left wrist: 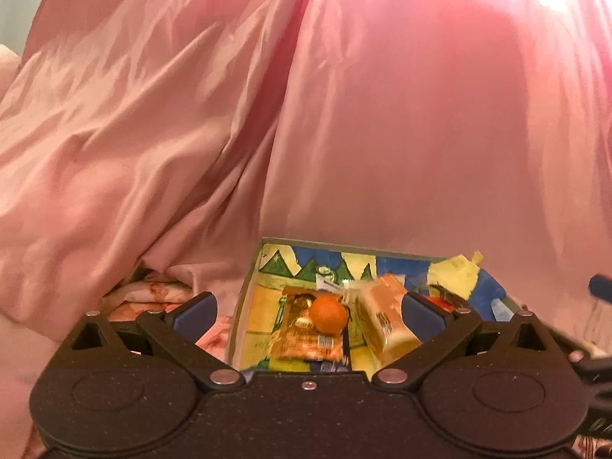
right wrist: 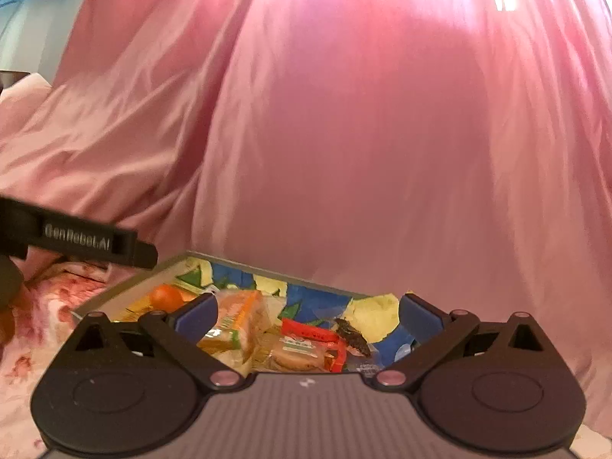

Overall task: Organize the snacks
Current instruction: 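Move both open tools back over the rice cake and blue pack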

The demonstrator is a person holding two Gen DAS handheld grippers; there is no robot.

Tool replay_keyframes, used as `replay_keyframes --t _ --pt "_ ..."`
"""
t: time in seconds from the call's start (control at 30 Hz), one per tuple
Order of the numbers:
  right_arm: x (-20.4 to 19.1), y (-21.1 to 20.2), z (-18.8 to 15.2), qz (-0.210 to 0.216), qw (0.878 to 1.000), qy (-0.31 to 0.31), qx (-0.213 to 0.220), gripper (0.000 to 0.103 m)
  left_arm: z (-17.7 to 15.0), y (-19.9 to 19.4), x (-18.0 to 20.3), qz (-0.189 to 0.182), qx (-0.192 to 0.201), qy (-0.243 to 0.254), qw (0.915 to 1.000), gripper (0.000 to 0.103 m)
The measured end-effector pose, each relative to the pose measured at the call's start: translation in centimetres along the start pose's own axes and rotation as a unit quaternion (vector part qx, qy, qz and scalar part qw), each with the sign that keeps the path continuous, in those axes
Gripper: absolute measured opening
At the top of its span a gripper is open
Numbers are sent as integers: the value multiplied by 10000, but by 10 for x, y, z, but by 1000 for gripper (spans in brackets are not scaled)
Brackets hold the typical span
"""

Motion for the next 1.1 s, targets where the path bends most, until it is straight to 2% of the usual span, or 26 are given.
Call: replay_keyframes --t 0.33,0.5,0.8,1.1 --pt "1 -73 11 3 9999 -115 23 103 -25 -57 -17 -391 82 71 9992 102" --pt "-7 -100 8 83 9995 -249 -161 103 -48 -76 -24 -480 49 277 9984 102" --pt "-33 -139 -28 611 9929 -668 -768 103 -97 -97 -31 -552 -246 700 9957 102" --pt "-55 -147 -68 895 9844 -586 -1398 103 -133 -104 -37 -590 -589 920 9923 102"
Point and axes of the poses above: each gripper's, at about its wrist camera, not at the fingertips, and y roughly the way its jaws point, x to its right, z to its top, the point moved 7 cm from there along y, roughly the way its jaws point, and after that the axes turned 9 degrees about -y, right-handed, at the moved point
